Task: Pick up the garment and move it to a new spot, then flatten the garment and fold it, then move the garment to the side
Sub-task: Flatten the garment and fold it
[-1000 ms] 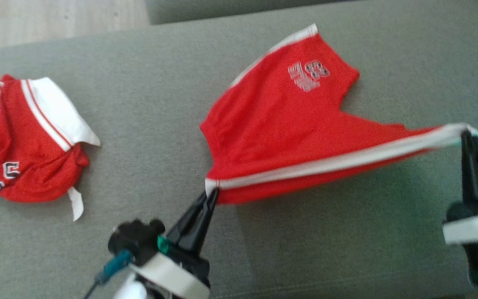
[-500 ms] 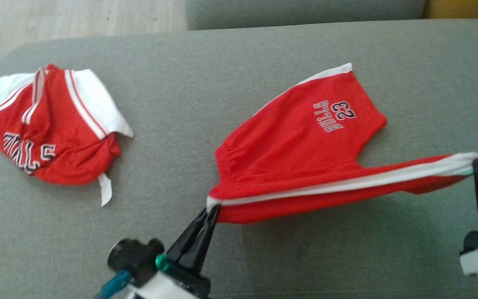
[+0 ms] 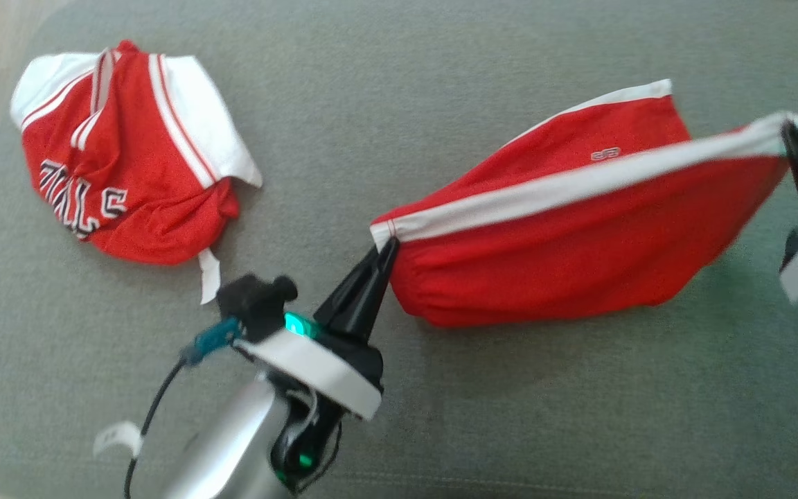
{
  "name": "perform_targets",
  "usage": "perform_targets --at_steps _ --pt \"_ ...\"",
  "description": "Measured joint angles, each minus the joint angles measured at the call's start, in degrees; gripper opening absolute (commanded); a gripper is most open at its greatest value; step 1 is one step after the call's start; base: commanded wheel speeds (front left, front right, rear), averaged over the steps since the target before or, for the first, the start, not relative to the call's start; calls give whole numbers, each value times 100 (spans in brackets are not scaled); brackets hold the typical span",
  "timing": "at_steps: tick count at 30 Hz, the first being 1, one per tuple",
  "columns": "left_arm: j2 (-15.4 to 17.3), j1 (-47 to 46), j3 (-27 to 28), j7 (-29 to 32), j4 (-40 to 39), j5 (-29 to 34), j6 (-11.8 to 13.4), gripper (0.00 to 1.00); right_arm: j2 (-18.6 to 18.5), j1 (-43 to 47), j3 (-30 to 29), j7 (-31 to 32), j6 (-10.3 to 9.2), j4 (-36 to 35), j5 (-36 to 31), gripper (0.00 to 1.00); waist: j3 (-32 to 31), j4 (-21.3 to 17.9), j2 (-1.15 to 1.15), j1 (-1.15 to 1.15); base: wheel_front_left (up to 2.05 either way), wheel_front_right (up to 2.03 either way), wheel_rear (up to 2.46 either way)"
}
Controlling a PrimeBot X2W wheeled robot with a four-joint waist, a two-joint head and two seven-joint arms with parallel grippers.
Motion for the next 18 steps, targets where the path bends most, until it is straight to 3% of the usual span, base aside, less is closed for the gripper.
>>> perform_targets --at_steps 7,14,18 --pt "-63 -885 -337 1 1162 -324 2 0 -506 -1198 960 292 0 1059 250 0 224 227 0 0 0 0 0" --pt "-219 -1621 -524 1 1708 -480 3 0 -606 -2150 1680 265 0 2094 283 0 447 296 0 0 0 0 0" --pt "-231 -1954 -527 1 1848 -260 4 2 -605 -2639 1930 73 0 2641 307 8 573 292 0 0 0 0 0"
